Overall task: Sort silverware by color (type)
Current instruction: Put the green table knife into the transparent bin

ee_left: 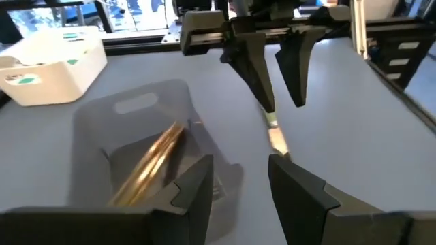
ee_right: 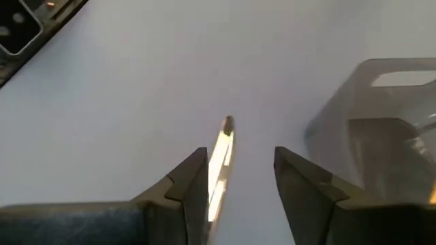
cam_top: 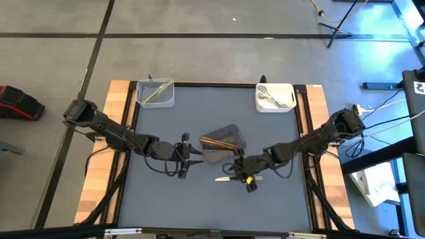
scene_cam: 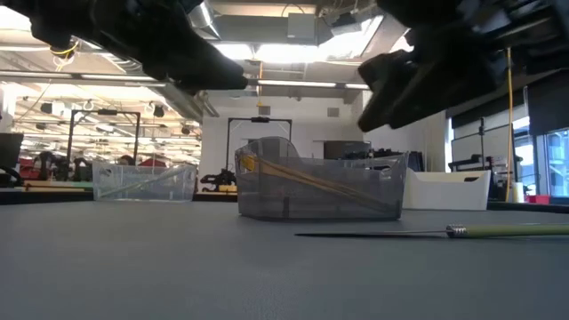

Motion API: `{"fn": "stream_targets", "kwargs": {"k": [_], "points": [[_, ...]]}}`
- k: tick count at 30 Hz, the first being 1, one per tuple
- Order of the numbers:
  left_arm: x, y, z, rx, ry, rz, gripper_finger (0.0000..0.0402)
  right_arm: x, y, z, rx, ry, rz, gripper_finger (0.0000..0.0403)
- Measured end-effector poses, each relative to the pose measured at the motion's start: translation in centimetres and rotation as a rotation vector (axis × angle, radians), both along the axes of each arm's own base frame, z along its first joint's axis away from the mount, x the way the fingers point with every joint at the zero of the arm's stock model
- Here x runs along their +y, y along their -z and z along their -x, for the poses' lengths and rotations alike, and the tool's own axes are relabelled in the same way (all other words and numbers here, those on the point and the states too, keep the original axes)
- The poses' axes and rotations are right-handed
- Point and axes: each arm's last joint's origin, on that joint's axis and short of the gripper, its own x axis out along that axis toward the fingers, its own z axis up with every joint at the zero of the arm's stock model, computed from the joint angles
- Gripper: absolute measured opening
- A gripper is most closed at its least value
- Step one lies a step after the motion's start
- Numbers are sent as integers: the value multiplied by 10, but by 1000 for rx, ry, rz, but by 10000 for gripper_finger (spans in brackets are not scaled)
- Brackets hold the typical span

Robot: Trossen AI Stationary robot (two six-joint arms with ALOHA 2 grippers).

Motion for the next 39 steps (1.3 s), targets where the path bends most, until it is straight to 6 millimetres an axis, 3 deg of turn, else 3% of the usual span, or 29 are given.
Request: {"fn": "stream_targets", "kwargs": {"k": [5, 13, 19, 24, 30, 39], "points": [[-20, 0, -2, -10, -9, 26, 137, 21, 0, 9, 13, 7, -28, 154], [-75, -9, -16, -34, 57, 9, 136, 63, -2, 31, -8, 30, -106, 154], [-108, 2, -31, -7, 114, 3, 136, 86, -1, 51, -11, 99, -101, 154], [-125, 16, -43, 28, 128, 55, 136, 98, 2, 66, -3, 220, -139, 154], [-140, 36, -53, 77, 119, 106, 136, 98, 25, 74, 26, 383, -89, 154], [-157, 43, -45, 99, 144, 134, 136, 70, 67, 71, 138, 551, -20, 154]]}}
